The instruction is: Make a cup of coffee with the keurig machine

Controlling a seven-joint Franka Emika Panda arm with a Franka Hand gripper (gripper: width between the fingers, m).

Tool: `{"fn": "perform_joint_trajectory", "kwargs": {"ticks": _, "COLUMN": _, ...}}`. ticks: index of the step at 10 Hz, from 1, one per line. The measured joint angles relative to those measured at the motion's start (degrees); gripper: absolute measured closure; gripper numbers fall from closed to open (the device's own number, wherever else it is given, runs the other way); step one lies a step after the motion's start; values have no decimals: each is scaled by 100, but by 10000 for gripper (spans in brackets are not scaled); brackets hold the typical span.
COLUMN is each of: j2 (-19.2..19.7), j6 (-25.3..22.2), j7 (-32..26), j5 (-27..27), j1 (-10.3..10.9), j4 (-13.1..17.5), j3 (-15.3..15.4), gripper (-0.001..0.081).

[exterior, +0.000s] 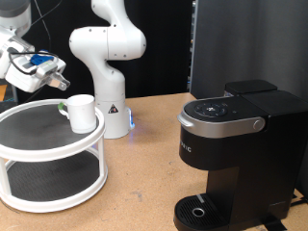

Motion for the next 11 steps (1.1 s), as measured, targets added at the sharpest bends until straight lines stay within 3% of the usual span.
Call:
{"fn": "perform_joint_trajectory", "kwargs": {"ticks": 1, "j2": 1, "j6": 143, "j7": -82, "j5": 33, "j1": -3, "j4": -67, "j3": -26, "gripper": 771}}
{"fn": "perform_joint_trajectory", "kwargs": {"ticks": 3, "j2": 2, "j6": 335, "j7": -352, "j5": 177, "j1": -3, "j4": -205, "j3": -205, "gripper": 484}}
{"fn": "perform_joint_trajectory", "kwargs": {"ticks": 4, "j2": 5, "j6": 345, "j7": -446, "j5": 203, "j1": -3, "j4": -246, "j3": -306, "gripper": 484}}
{"fn": "perform_joint_trajectory", "kwargs": {"ticks": 5, "j2": 8, "j6": 362, "j7": -490, "j5": 201, "j1": -4, "j4": -281, "j3": -371, "gripper": 349}}
{"fn": "perform_joint_trajectory", "kwargs": {"ticks": 6, "j2": 12, "j6": 446, "j7": -496, "j5": 198, "j1": -4, "j4": -332, "j3": -389, "gripper": 349}}
{"fn": "perform_joint_trajectory", "kwargs": {"ticks": 7, "j2": 17, "j6": 595, "j7": -498, "j5": 198, "j1": -3, "j4": -405, "j3": -390, "gripper": 164}}
{"fn": "perform_joint_trajectory", "kwargs": {"ticks": 8, "j2": 29, "j6": 738, "j7": -499, "j5": 198, "j1": -1, "j4": -484, "j3": -389, "gripper": 44}}
{"fn": "perform_joint_trajectory", "kwargs": {"ticks": 11, "j2": 150, "j6": 1006, "j7": -562, "j5": 157, "j1": 4, "j4": -654, "j3": -387, "gripper": 8}}
